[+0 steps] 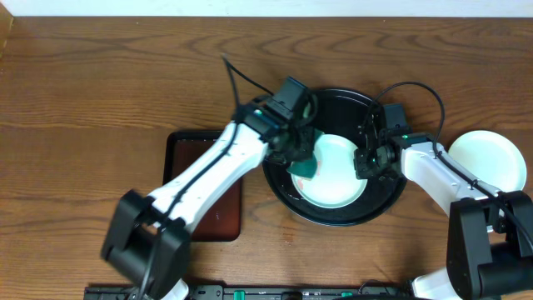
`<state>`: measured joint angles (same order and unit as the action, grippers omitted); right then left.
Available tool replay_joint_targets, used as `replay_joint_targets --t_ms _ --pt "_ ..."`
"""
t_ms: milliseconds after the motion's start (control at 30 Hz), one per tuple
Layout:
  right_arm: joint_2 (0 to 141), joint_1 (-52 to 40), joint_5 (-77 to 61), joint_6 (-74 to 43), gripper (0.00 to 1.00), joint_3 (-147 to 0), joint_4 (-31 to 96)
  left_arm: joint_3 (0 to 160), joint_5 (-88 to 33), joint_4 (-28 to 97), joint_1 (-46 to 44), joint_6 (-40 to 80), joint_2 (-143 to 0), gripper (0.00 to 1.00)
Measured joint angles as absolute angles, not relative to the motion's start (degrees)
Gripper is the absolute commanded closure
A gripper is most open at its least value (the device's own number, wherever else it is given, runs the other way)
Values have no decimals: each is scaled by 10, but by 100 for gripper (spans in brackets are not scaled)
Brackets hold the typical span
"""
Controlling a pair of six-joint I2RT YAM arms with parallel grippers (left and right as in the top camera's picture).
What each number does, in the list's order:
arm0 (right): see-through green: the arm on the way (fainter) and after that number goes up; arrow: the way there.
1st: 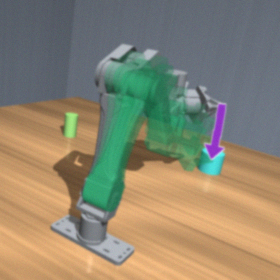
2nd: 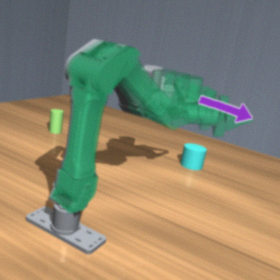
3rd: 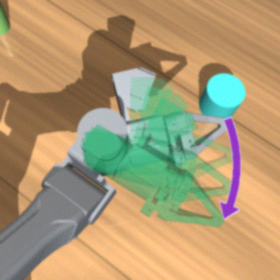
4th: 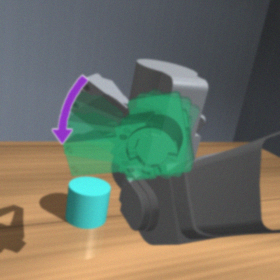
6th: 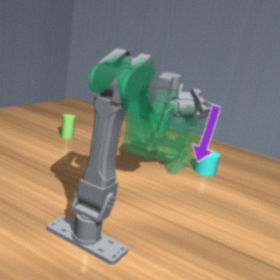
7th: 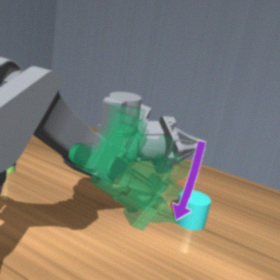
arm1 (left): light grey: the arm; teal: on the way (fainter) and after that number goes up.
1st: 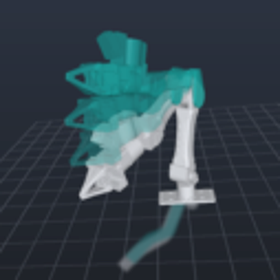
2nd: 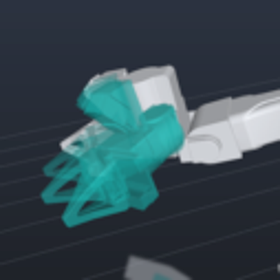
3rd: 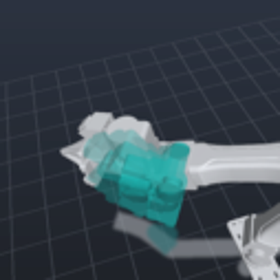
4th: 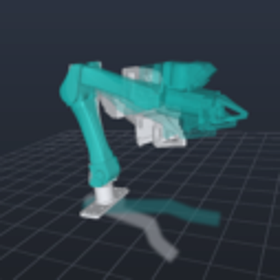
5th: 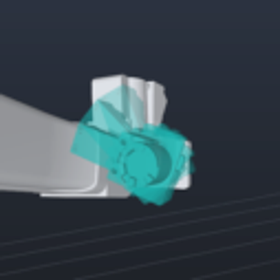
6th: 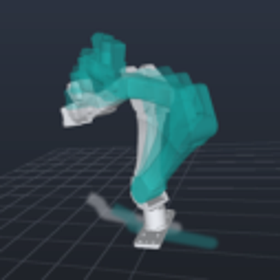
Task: Clean dirty plates on tray and stack at the side
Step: 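Scrub the green plate with the sponge while the right gripper holds it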
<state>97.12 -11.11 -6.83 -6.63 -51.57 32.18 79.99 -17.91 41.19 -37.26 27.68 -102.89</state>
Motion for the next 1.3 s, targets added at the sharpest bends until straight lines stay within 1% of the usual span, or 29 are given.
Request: replay_joint_targets --t_ms 333,567,733,867,1033,1200,1300 --pt "974 -112 -98 -71 99 -515 321 800 -219 351 -440 338 -1159 92" --pt "974 -112 -99 -75 99 -515 325 813 -226 368 -435 348 -1172 93" --pt "974 -112 -108 -84 99 -516 345 816 -197 400 -420 347 -1163 93" --pt "974 -114 -113 -90 99 -517 355 815 -113 430 -396 337 -1147 92" --pt "974 -115 -120 -97 99 -518 359 815 -54 437 -392 315 -1138 92" --pt "974 -115 -120 -100 99 -518 360 815 -44 431 -400 319 -1140 92" --pt "974 -115 -120 -100 99 -518 360 815 -79 403 -400 322 -1149 93"
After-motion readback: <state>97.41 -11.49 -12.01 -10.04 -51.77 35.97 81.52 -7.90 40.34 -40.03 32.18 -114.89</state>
